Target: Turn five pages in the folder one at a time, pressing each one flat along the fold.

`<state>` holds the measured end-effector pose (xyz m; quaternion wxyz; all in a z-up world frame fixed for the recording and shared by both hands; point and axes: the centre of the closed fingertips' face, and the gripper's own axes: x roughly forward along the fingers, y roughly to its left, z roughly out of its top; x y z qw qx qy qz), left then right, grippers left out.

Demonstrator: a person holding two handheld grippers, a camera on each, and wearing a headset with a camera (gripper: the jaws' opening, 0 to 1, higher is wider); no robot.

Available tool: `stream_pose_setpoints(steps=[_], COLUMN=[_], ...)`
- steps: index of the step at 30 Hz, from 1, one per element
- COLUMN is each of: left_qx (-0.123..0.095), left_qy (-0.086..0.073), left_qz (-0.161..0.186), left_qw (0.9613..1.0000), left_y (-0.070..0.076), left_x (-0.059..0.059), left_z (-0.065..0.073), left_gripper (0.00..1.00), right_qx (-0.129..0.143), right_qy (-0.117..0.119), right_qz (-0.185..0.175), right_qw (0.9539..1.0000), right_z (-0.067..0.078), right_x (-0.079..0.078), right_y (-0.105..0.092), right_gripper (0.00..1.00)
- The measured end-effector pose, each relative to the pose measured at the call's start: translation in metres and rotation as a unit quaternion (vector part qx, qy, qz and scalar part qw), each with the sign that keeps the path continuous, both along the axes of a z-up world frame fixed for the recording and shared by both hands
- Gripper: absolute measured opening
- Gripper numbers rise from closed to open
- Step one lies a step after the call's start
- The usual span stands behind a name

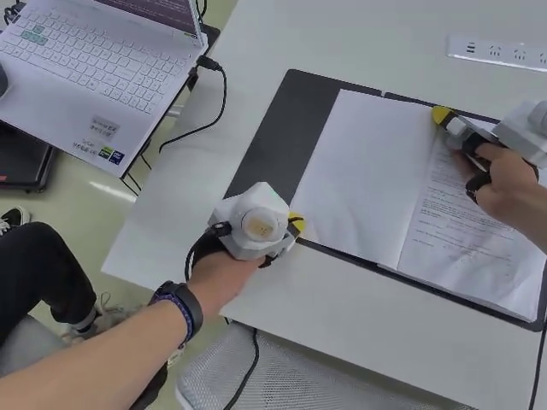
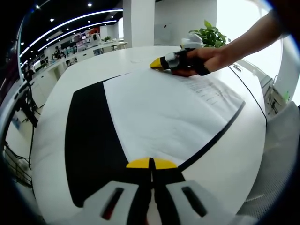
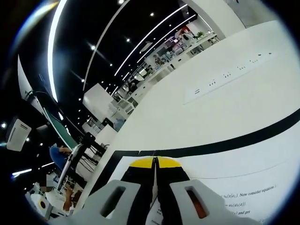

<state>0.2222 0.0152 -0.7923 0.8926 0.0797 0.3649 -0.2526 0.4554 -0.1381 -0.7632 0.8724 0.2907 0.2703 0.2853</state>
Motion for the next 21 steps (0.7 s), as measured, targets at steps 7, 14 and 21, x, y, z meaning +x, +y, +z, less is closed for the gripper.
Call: stream_pose_setpoints(steps=[7, 14, 21], left_qx=[-0.002, -0.002, -0.002], left_qy=[0.001, 0.000, -0.001], left_qz=[0.001, 0.002, -0.001], left_qw=[1.0000, 1.0000, 1.0000], left_y=[-0.001, -0.001, -0.001], left_x=[0.000, 0.000, 0.000], left_z=[0.000, 0.000, 0.000], left_gripper=[0.00, 0.00, 0.00], right_qx=[0.002, 0.003, 0.009], right_qy=[-0.001, 0.000, 0.001], right_qz=[0.012, 0.046, 0.067], right_qw=[0.9999, 0.9989, 0.9977], right_z=[0.003, 0.007, 0.007], right_x=[-0.008, -0.030, -0.047], right_y=[0.003, 0.009, 0.011], right_gripper=[0.00, 0.00, 0.00])
